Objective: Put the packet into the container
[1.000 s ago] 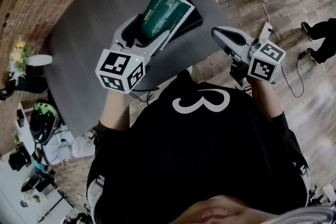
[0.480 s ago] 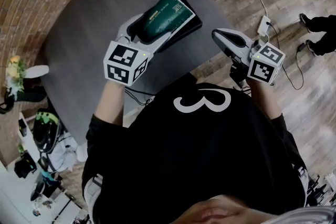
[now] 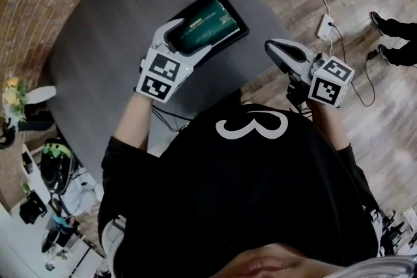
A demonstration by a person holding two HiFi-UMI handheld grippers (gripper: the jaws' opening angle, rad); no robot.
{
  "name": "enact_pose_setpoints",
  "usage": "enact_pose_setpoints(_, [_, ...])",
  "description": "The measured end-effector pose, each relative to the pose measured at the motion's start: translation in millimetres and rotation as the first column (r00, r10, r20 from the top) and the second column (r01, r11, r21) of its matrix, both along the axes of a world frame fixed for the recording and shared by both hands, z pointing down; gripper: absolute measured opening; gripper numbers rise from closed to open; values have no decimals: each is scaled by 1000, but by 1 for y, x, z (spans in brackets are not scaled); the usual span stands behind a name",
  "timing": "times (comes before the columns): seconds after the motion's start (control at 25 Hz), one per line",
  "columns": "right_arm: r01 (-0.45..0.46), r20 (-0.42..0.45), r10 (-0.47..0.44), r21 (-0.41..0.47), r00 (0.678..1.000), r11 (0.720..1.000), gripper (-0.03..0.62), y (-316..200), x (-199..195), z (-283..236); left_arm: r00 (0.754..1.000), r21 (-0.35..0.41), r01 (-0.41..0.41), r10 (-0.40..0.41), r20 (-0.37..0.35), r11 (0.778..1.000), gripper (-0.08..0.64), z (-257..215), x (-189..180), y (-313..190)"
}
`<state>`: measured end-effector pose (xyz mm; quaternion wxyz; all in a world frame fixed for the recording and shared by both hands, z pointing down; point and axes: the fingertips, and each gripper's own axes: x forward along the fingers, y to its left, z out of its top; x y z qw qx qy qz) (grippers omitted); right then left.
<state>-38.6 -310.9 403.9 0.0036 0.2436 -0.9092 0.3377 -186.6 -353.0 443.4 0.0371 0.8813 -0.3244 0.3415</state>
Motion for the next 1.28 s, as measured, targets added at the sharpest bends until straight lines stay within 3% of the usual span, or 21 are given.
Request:
enact_pose_setpoints(0.76, [-9, 5, 9, -65, 1000, 998, 2, 7, 7, 23, 1000, -148, -17, 19, 8, 989, 394, 47, 13, -5])
enact_pose_setpoints(1.0, [6, 18, -4, -75, 1000, 997, 2, 9, 7, 28, 999, -139, -14, 18, 27, 990, 391, 52, 12, -6])
enact_pose_setpoints(1.28, [18, 21, -17, -54, 1000, 998, 2, 11, 9, 19, 1000, -147, 22, -23, -3, 989, 417, 42, 7, -1])
